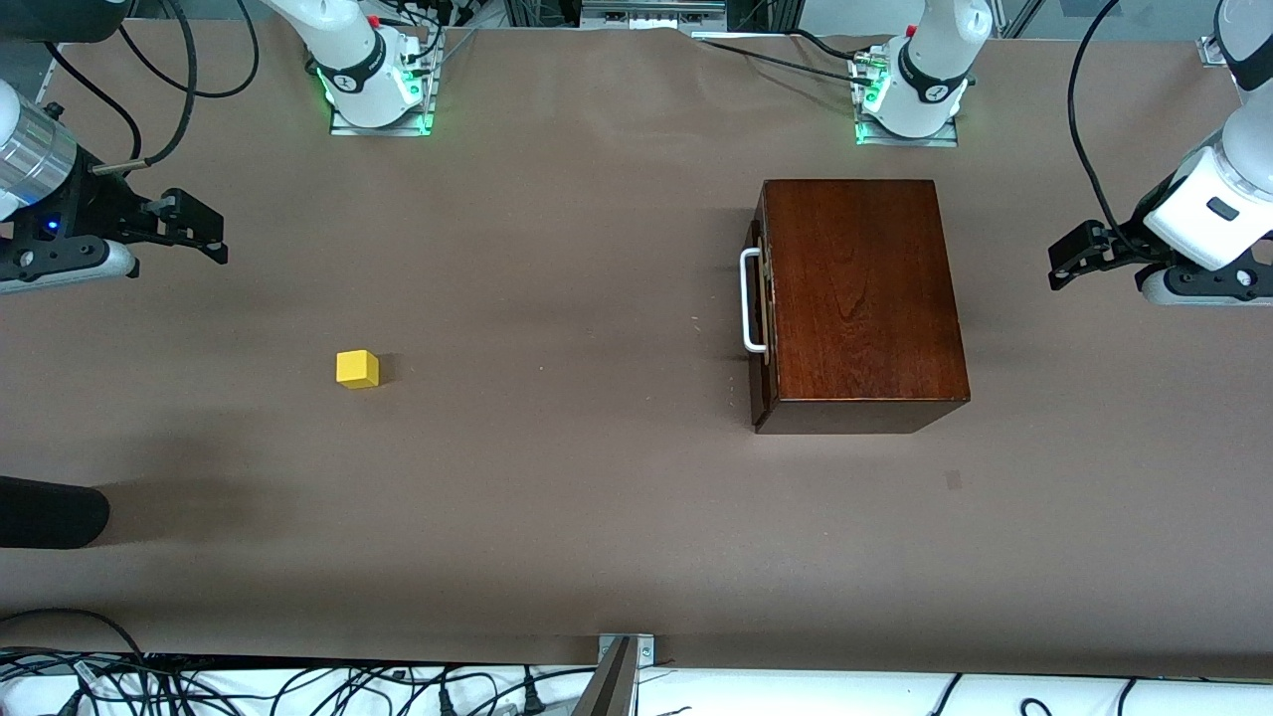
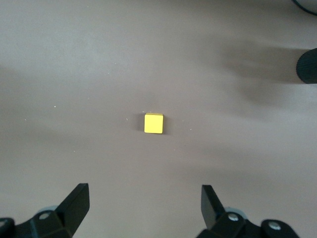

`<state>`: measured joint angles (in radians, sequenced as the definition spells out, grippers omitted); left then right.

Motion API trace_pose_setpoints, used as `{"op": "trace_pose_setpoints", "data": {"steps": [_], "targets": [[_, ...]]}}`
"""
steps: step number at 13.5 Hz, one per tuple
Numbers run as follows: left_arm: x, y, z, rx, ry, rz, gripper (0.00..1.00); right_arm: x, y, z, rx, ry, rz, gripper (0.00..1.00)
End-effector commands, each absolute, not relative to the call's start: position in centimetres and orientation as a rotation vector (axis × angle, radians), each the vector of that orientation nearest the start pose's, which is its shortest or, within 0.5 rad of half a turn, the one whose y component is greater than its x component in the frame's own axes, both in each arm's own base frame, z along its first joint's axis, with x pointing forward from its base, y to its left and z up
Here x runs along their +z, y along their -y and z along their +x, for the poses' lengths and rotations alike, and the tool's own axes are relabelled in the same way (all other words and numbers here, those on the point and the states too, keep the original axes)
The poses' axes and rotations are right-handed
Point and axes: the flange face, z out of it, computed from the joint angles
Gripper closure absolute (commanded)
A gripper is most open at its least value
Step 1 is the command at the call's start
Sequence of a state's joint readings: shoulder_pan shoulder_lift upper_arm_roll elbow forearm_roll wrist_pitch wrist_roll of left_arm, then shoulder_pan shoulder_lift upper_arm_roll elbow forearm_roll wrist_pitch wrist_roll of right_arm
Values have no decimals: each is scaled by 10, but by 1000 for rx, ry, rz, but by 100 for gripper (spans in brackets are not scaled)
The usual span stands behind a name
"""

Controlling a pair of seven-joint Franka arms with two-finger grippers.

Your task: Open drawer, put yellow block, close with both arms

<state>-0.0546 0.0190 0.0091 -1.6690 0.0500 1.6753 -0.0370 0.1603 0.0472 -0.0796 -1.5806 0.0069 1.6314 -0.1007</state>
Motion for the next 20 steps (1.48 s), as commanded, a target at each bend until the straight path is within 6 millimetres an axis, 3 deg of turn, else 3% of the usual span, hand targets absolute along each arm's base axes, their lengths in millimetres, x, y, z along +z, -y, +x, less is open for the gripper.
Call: {"op": "trace_pose_setpoints", "data": {"steps": [1, 14, 18, 20], "targets": [[582, 20, 567, 18, -24, -3089, 0, 603, -45, 571, -14, 293, -3137, 0], [581, 30, 564, 46, -52, -3086, 0, 603, -45, 571, -14, 293, -3137, 0], [581, 56, 559, 91, -121, -3081, 0, 603, -45, 571, -14, 293, -3137, 0], [569, 86, 555, 173, -200, -3071, 0, 603, -44, 571, -17, 292, -3147, 0]]}}
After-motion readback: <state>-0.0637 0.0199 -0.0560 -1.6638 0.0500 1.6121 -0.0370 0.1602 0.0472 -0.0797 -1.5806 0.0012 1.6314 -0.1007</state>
